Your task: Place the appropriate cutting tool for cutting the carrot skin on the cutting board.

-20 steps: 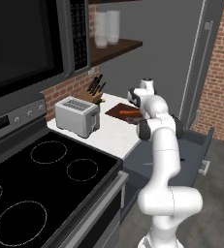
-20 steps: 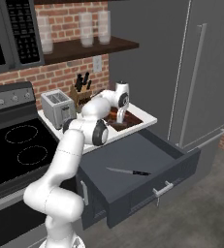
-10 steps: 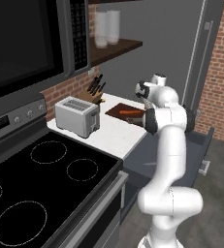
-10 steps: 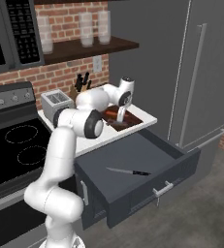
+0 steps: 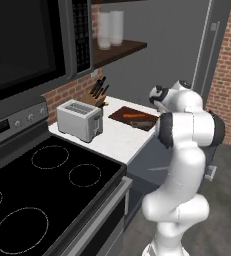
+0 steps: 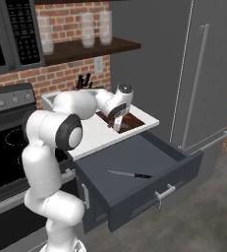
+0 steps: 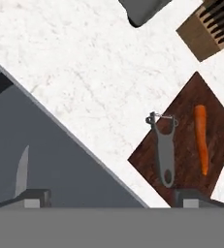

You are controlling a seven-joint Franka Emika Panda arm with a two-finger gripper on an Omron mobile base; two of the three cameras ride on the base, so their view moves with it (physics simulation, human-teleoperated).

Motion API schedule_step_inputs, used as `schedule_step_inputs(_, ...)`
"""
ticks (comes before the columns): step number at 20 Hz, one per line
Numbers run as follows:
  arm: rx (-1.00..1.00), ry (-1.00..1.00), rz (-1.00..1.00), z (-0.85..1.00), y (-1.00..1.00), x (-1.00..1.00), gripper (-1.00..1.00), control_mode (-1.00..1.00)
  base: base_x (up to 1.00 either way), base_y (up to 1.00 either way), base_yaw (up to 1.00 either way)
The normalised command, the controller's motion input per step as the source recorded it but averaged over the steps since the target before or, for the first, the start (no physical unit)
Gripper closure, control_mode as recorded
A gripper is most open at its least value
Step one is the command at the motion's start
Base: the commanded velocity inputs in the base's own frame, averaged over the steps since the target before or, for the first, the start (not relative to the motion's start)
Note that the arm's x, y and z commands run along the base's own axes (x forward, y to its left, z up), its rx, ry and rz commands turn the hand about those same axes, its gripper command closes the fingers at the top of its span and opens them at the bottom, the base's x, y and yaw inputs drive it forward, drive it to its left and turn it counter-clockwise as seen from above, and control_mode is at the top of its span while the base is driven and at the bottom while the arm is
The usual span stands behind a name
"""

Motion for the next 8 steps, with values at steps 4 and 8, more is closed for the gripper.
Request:
schedule_step_inputs(4, 0.00, -0.13, 0.00, 0.92, 0.00, -0.96, -1.00, -1.00, 0.00, 0.00, 0.00)
schedule_step_inputs(8, 0.00, -0.02, 0.00, 0.90, 0.00, -0.83, -1.00, -1.00, 0.00, 0.00, 0.00)
